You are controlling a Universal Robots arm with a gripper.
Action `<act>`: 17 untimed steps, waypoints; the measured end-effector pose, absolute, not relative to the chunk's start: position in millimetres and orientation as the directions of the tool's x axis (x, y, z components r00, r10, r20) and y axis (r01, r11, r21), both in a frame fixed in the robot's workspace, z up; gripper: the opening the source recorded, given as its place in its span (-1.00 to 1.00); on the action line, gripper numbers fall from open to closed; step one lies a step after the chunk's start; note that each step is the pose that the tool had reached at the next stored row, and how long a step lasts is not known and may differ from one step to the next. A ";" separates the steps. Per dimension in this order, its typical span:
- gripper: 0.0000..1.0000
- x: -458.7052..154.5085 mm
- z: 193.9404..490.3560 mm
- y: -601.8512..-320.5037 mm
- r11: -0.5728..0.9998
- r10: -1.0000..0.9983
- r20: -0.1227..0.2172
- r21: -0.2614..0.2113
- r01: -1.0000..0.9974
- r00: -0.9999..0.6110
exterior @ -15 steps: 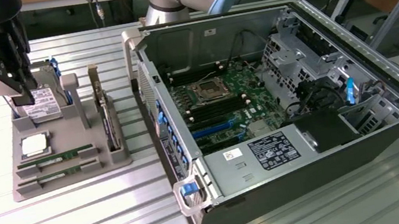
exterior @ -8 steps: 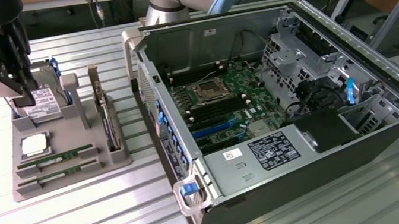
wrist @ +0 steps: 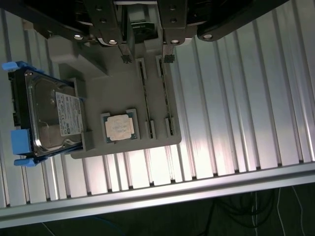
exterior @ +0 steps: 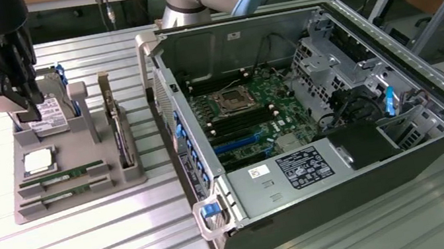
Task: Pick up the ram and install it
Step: 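Pick up the ram and move it above insertion slot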
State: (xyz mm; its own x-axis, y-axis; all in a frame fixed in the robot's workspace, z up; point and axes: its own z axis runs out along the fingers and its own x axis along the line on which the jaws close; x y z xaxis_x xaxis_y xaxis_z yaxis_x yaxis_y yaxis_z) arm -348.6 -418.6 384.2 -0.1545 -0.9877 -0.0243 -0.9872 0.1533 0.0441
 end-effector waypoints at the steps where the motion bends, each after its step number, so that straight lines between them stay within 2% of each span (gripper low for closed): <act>1: -0.28 -348.6 383.5 -418.6 0.153 -0.988 -0.024 0.044 -0.987 -0.154; 17: -0.28 -348.6 373.1 -418.6 0.153 -0.988 -0.024 0.044 -0.987 -0.154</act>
